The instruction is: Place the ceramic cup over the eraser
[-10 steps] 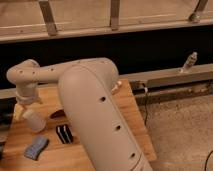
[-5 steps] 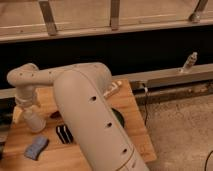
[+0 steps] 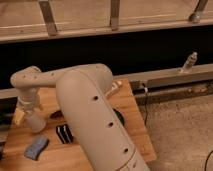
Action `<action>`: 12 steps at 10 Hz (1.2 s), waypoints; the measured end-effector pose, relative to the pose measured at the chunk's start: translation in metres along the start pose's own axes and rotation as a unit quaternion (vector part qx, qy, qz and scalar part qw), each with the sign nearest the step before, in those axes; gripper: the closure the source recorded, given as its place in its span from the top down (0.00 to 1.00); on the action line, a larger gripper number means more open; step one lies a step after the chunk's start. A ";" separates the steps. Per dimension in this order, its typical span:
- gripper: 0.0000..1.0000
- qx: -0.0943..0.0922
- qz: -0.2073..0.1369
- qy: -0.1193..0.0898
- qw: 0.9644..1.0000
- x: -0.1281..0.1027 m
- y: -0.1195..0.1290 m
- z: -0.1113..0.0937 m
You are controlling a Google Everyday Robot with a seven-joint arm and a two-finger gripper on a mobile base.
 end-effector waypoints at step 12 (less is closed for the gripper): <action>0.56 -0.030 -0.016 0.004 0.999 -0.012 0.012 0.023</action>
